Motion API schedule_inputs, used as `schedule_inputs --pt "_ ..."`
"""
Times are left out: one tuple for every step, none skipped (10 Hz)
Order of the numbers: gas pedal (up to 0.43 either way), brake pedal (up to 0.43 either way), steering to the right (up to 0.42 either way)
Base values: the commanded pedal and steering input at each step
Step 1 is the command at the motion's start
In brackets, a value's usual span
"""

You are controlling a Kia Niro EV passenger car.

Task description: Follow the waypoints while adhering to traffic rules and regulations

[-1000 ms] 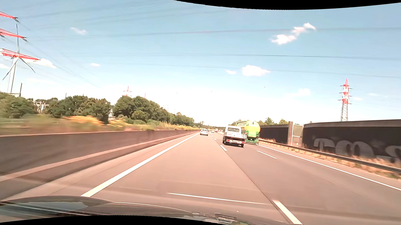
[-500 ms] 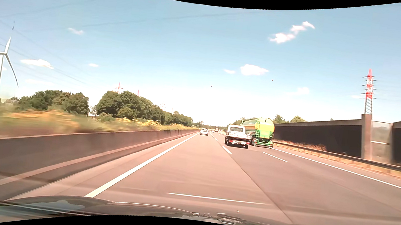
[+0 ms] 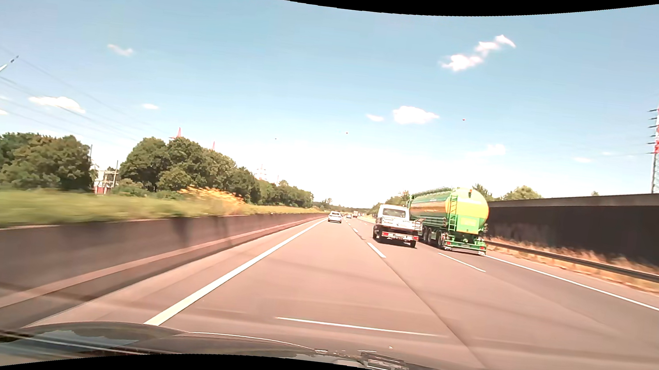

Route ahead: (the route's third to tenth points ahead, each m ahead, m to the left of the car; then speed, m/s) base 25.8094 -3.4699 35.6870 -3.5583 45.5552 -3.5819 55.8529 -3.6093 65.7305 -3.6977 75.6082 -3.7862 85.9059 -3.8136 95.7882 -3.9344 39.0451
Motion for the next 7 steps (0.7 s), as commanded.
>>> schedule_inputs --pt "0.197 0.0 0.001" --pt "0.197 0.0 0.001" --pt "0.197 0.0 0.001" --pt "0.197 0.0 0.001" --pt "0.197 0.0 0.001" --pt "0.197 0.0 0.001" --pt "0.197 0.0 0.001"
